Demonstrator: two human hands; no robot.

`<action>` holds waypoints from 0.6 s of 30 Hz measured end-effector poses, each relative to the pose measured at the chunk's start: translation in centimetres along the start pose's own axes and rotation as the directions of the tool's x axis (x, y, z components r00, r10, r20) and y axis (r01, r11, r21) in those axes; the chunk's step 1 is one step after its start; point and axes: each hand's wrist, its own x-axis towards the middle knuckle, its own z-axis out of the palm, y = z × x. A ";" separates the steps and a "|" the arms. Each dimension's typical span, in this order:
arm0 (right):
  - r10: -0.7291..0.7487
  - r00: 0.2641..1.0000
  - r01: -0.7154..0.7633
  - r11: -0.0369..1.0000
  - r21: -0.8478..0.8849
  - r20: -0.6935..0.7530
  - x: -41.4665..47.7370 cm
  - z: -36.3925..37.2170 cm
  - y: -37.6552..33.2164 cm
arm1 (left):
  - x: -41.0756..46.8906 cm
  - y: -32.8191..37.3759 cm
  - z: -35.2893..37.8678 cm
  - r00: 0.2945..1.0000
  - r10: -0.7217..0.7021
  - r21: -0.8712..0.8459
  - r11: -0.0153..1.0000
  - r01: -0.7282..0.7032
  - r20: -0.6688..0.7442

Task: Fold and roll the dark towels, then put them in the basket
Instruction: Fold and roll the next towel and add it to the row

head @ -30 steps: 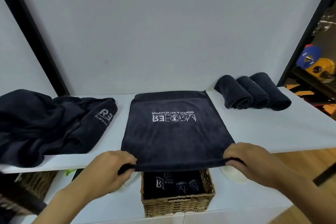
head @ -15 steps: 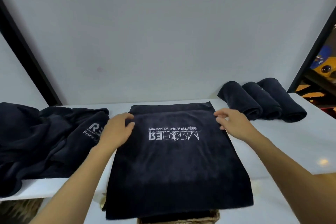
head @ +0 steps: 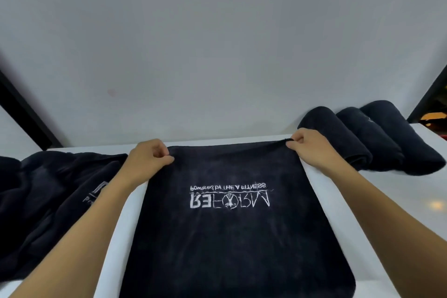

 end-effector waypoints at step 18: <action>-0.027 0.987 -0.029 0.938 -0.345 -0.157 4.8 3.5 -0.1 | 6.2 -0.7 2.1 0.995 -0.085 0.192 0.977 0.095 -0.059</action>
